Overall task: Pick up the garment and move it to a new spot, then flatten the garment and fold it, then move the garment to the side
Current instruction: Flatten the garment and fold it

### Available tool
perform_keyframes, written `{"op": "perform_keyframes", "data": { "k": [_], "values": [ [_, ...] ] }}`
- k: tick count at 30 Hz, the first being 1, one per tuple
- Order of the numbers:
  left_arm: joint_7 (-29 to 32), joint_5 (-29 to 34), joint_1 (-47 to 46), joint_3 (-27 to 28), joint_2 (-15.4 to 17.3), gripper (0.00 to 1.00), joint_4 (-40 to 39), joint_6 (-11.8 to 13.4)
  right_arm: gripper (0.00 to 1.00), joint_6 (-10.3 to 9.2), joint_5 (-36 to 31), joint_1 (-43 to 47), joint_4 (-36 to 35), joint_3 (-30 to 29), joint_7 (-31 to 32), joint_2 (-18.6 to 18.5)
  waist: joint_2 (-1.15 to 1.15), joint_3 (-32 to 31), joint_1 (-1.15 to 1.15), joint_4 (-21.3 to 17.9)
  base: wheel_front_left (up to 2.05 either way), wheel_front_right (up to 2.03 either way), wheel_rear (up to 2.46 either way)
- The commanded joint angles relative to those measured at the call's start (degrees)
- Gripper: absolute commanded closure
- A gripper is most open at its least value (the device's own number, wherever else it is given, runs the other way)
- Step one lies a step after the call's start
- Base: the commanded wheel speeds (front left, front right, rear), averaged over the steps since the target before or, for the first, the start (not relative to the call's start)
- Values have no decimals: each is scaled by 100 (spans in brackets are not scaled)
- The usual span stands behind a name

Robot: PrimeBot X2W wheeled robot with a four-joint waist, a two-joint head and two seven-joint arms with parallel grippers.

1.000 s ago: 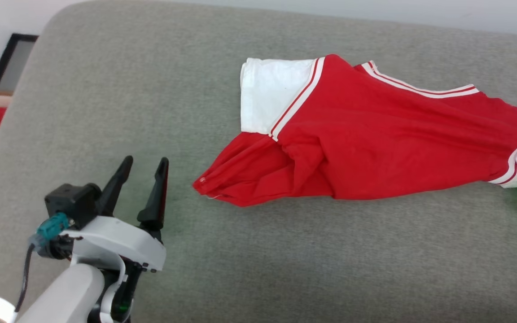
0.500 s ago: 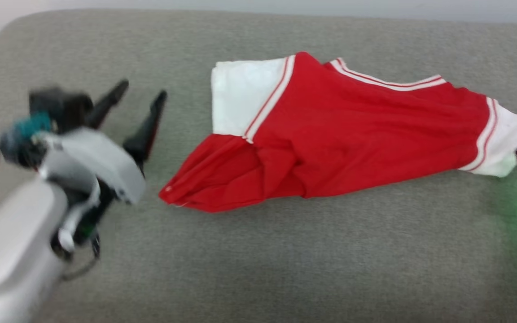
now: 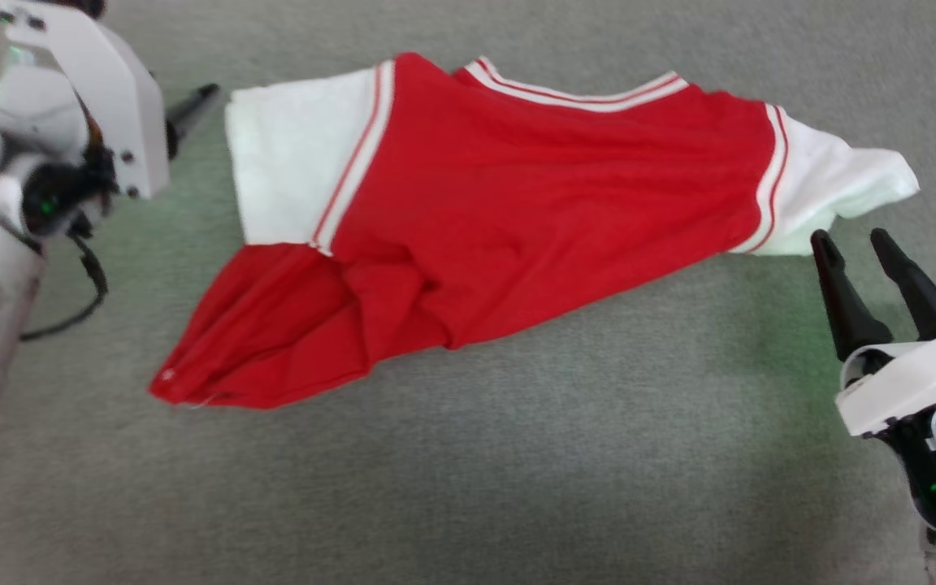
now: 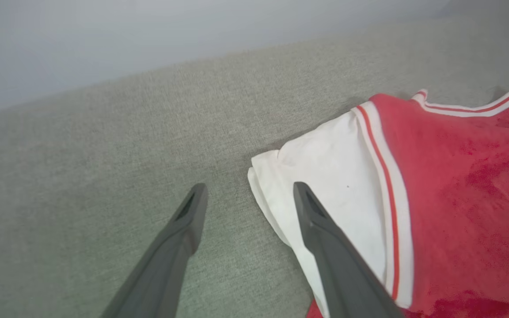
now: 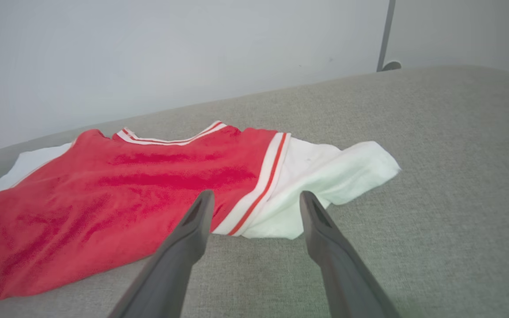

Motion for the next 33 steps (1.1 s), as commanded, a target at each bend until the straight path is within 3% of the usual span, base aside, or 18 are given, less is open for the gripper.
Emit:
{"op": "perform_keyframes", "data": {
  "k": [1,9,15,18,25,29,33],
  "values": [
    [201,-108,-166,-8,-24,0,253,-45,0,-4,-11,40,-67,66,-4,76,0,454,0,-453,0,0,0],
    [841,-378,-777,-143,-143,0,1162,-146,0,-4,55,23,-245,258,-63,142,0,808,0,-781,0,0,0],
    [1439,-777,-656,-387,-384,3,1261,-171,0,-4,-38,-21,-239,218,-81,177,0,845,0,-799,0,0,0],
    [1566,-934,-584,-526,-377,100,1091,-173,0,-4,-67,-108,-267,286,-15,125,0,845,0,-783,0,0,0],
    [1534,-1067,-782,-805,-211,100,715,-157,0,-4,-56,-944,-141,596,674,-513,0,1043,0,-721,0,0,0],
    [1472,-1103,-914,-953,-241,100,596,-153,0,-5,127,-1811,265,782,1260,-1065,0,1189,0,-610,0,0,0],
    [1397,-1152,-984,-1067,-247,100,535,-153,0,-4,238,-2441,740,969,1671,-1308,0,1273,0,-515,0,0,0]
  ]
}}
